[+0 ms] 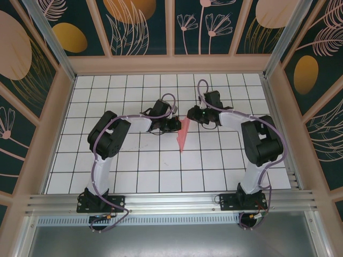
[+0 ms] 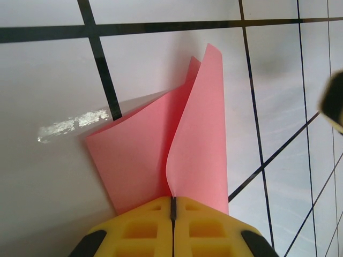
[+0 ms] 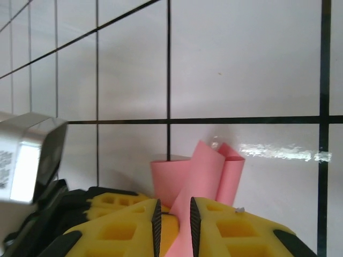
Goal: Fold a paper plane with a square sheet of paper (fold left side to right side)
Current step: Fold the wing for the fifth time at the center of the table.
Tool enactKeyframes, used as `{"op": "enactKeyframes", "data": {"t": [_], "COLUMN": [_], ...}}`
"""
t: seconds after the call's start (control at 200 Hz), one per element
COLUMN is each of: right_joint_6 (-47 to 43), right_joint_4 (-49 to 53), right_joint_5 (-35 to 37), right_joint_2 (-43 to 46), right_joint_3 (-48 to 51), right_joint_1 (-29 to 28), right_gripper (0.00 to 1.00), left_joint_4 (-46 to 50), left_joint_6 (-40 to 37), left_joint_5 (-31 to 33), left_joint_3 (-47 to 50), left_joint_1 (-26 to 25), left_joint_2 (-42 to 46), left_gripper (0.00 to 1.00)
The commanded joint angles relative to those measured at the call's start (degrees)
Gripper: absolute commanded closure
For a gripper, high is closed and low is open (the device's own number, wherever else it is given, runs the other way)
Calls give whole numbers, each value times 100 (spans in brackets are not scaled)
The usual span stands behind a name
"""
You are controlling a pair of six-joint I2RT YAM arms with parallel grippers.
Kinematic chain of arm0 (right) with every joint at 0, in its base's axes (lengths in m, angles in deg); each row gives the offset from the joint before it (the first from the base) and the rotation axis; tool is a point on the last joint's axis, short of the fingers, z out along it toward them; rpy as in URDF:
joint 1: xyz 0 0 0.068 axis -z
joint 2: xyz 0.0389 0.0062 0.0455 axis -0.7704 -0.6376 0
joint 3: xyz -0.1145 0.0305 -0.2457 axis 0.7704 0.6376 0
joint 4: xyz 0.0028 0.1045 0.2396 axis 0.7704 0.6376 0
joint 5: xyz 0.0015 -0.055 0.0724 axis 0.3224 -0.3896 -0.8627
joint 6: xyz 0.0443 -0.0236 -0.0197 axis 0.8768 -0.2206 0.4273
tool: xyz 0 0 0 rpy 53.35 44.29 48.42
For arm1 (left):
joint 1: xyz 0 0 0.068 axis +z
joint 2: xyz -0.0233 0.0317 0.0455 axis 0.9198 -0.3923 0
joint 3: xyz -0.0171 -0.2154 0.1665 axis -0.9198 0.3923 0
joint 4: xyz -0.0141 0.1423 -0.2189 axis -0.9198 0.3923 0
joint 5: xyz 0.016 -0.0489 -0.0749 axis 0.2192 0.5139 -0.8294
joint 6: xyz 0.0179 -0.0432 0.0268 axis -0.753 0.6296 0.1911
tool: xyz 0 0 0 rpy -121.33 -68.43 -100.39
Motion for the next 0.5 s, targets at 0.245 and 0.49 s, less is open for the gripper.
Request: {"op": "enactKeyframes", "data": {"t": [0.245, 0.49], "right_joint_6": [516, 518], "right_joint_4": [-521, -345], "right_joint_5": [-585, -305], "right_joint_2": [-260, -543], "right_joint_3": [322, 305], "right_joint_1": [-375, -387], "right_gripper": [86, 86], "left_joint_4": [178, 214], "left_joint_6": [-76, -60], "left_joint_5": [336, 447], "left_joint_3": [47, 73], "left_joint_1": [-23, -26], "left_joint_2": [-340, -352], "left_gripper": [92, 93]}}
